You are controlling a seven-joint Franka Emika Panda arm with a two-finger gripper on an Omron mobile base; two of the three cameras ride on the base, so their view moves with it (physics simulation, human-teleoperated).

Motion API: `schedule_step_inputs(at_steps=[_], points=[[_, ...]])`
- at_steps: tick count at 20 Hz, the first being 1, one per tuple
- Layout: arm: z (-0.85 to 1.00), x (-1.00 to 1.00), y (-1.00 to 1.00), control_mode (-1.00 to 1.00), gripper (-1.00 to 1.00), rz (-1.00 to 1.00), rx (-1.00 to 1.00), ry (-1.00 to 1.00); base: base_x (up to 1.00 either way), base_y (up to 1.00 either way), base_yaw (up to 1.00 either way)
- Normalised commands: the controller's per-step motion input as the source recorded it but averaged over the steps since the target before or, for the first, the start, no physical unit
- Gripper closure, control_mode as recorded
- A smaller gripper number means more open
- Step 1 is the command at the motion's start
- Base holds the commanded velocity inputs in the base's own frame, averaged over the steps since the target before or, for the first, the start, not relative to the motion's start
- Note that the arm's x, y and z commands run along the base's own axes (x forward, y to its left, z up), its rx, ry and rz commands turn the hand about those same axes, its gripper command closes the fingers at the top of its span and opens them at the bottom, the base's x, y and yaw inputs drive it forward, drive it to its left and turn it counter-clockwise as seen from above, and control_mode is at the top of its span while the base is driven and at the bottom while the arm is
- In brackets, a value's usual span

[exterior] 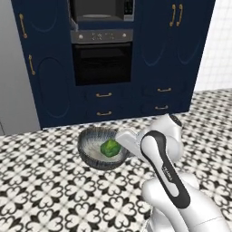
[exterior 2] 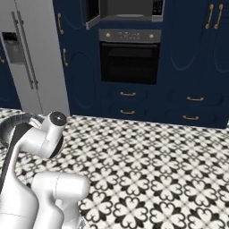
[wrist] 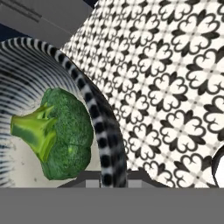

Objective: Pick the broccoli from the sink and place it in the bowl. Then pick the bowl and place it in the microwave. Then close the microwave door and press the start button.

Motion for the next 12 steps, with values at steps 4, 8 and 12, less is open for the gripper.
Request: schedule_step_inputs(at_steps=[4, 8, 12], points=[[0.0, 0.0, 0.0, 1.0, 1.0, 0.0, 0.0, 0.0, 0.52, -0.34, -0.07], [0.0, 0.0, 0.0, 1.0, 1.0, 0.0, 0.0, 0.0, 0.18, -0.14, -0.06], [0.0, 0.0, 0.0, 1.0, 1.0, 0.0, 0.0, 0.0, 0.13, -0.26, -0.05]])
